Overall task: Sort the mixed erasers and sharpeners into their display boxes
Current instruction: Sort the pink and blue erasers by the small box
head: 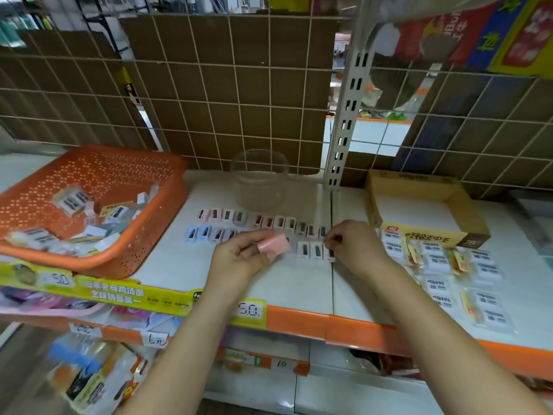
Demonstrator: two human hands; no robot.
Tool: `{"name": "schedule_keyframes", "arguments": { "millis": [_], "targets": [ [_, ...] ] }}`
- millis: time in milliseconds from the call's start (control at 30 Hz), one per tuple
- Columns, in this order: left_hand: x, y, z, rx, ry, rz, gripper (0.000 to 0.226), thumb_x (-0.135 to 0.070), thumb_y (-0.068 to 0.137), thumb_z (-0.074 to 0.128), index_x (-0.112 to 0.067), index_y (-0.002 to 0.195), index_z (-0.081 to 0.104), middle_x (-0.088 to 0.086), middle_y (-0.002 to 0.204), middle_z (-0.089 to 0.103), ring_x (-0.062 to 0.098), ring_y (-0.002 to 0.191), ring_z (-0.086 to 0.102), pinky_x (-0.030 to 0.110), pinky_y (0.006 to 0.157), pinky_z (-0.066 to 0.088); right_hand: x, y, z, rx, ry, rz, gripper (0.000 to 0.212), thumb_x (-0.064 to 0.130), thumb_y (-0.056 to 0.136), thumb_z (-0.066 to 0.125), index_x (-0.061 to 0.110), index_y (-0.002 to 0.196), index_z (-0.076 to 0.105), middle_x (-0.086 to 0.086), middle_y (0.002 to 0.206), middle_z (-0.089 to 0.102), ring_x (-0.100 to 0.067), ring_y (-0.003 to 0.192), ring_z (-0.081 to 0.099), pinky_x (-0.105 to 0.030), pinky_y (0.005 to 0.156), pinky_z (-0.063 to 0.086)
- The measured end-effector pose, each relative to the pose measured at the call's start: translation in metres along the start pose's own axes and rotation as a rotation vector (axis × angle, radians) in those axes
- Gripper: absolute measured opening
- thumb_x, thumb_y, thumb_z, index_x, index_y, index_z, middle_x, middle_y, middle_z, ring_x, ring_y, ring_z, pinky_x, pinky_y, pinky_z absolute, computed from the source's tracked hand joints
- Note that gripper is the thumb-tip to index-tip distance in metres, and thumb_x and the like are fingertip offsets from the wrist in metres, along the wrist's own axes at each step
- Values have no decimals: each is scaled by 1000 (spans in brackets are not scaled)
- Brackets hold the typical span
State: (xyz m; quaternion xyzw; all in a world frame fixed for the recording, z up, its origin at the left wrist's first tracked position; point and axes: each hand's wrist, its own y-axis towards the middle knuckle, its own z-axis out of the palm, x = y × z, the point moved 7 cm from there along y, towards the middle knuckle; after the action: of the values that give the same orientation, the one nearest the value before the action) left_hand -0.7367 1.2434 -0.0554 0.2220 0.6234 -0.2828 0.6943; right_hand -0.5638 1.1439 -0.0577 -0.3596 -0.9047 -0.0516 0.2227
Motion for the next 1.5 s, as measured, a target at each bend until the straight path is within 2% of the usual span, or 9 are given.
{"name": "schedule_keyframes", "arguments": {
  "millis": [133,333,533,633,833,1033,1133,1267,1500],
  "targets": [
    [-1,-3,0,0,6,37,33,15,73,63,-9,96,66,-6,88,70,0,80,66,12,71,50,6,-8,-9,-92,31,-30,23,9,91,49,12,104,68,-2,103,61,-20,94,58,-23,76,42],
    [-7,-6,19,26,-53,94,41,20,71,61,-16,90,63,-11,77,70,-1,76,64,11,68,49,22,-37,-8,-30,791,19,13,11,87,59,9,95,69,-1,74,64,-7,63,55,-13,54,40],
    [-9,-12,49,81,-25,114,51,20,69,62,-22,99,58,-1,79,57,-2,68,61,12,64,49,16,-56,-21,8,1052,-36,17,1,80,64,16,88,66,-2,75,64,-3,62,56,-14,52,41],
    [-8,-16,78,151,35,147,54,19,68,66,-22,102,56,1,84,58,-3,69,60,12,64,49,-5,-64,-36,-11,1055,-38,22,-5,78,64,16,83,66,0,70,60,-1,59,53,-14,50,40],
    [-8,-29,159,283,596,440,34,-43,68,61,-34,101,60,-14,106,58,-15,99,51,2,85,35,-102,-90,-78,-94,1090,40,30,-5,82,59,23,89,68,3,72,62,-3,63,56,-13,60,45],
    [15,-52,260,306,737,478,39,-42,76,50,-16,98,69,-7,99,62,2,94,56,8,84,39,-224,-123,-122,-163,1029,120,27,-4,82,60,21,79,69,-5,75,62,-4,60,52,-12,53,40],
    [29,-67,312,385,799,489,40,-41,80,47,-15,102,69,-5,100,62,9,96,57,17,86,42,-280,-138,-136,-191,965,169,28,-1,81,62,27,76,69,-4,76,63,-3,61,54,-13,55,42],
    [44,-79,367,467,860,480,42,-41,81,43,-16,105,68,-4,103,63,11,98,56,11,88,37,-334,-153,-148,-222,925,214,27,0,81,63,26,77,68,0,72,63,4,57,54,-9,57,43],
    [77,-88,428,629,984,464,43,-39,82,42,-14,104,68,1,102,65,21,97,59,19,86,37,-405,-177,-165,-274,753,319,18,4,78,69,21,84,69,0,71,61,-6,62,55,-5,57,39]
  ]
}}
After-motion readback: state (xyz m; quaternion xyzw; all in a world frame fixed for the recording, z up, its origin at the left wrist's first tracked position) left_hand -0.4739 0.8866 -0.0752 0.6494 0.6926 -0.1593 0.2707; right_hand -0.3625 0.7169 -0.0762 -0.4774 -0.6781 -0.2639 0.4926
